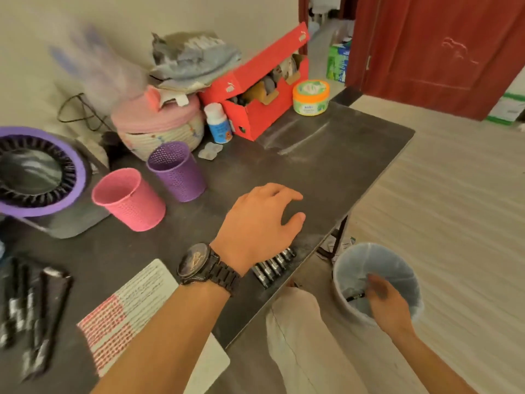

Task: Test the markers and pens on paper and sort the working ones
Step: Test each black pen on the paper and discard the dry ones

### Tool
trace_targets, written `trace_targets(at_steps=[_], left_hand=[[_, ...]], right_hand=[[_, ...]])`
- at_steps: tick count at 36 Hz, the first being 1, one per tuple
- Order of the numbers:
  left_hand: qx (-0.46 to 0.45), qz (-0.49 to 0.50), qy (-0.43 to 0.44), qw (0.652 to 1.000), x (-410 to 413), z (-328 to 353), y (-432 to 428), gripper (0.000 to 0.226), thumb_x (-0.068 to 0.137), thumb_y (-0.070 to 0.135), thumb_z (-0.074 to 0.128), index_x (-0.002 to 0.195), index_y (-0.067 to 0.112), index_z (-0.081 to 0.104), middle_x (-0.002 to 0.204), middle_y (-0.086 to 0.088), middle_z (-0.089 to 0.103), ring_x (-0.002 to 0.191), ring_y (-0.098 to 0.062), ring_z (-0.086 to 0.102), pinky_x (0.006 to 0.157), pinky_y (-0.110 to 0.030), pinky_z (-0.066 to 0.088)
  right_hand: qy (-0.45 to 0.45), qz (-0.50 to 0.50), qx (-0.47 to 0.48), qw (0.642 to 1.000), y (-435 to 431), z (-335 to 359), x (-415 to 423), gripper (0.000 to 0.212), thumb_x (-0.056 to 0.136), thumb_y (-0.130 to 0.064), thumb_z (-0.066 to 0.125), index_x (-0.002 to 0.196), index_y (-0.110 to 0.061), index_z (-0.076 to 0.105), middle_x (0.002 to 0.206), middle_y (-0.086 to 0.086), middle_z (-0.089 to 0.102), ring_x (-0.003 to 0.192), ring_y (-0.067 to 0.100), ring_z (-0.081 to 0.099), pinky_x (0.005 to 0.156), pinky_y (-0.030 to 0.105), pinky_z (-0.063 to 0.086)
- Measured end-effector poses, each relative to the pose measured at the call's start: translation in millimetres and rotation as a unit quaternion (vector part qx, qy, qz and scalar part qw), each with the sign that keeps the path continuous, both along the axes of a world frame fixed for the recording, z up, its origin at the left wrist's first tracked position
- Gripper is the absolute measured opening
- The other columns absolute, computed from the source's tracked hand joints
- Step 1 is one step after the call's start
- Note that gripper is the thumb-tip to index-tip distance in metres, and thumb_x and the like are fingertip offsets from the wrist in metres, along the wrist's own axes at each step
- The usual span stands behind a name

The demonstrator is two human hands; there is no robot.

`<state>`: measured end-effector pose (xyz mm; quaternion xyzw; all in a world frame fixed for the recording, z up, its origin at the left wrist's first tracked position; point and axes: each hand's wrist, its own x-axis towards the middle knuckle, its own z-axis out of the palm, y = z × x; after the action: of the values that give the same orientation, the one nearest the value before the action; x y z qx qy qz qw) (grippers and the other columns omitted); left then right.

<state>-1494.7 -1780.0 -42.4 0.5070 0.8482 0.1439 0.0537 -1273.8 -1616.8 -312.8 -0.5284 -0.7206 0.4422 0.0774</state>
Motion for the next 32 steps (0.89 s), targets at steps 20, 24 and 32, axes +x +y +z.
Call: trace_targets(at_steps=[20, 24, 32], left_hand=[[0.143, 0.485, 0.01, 0.863, 1.5, -38.3, -319.2, 0.021, 0.097, 0.027, 0.056, 0.115, 0.031, 0.067, 0.121, 0.01, 0.063, 0.113, -0.016, 0.057, 0.093, -0.034, 0.049], [0.099, 0.542, -0.003, 0.834, -7.2, -44.3, -341.8, 0.027, 0.099, 0.031, 0.05, 0.124, 0.033, 0.061, 0.132, 0.009, 0.055, 0.119, -0.017, 0.051, 0.094, -0.034, 0.047], [0.019, 0.537, -0.01, 0.843, -37.2, -46.6, -356.8, 0.048, 0.103, 0.032, 0.041, 0.15, 0.034, 0.043, 0.143, 0.008, 0.049, 0.126, -0.02, 0.048, 0.092, -0.037, 0.052]], right_hand=[[0.379, 0.364, 0.244, 0.815, -197.6, 220.4, -88.1, 0.024, 0.087, -0.013, 0.072, 0.104, -0.031, 0.075, 0.121, -0.017, 0.07, 0.112, 0.001, 0.063, 0.093, 0.01, 0.046], [0.3, 0.438, 0.265, 0.805, -210.3, 206.4, -121.7, 0.043, 0.072, 0.003, 0.086, 0.107, -0.021, 0.078, 0.123, -0.011, 0.069, 0.119, 0.004, 0.057, 0.101, 0.006, 0.036], [0.159, 0.489, 0.287, 0.808, -211.2, 175.4, -139.2, 0.038, 0.079, -0.016, 0.085, 0.115, -0.028, 0.077, 0.132, -0.01, 0.066, 0.128, 0.016, 0.059, 0.098, 0.035, 0.048]])
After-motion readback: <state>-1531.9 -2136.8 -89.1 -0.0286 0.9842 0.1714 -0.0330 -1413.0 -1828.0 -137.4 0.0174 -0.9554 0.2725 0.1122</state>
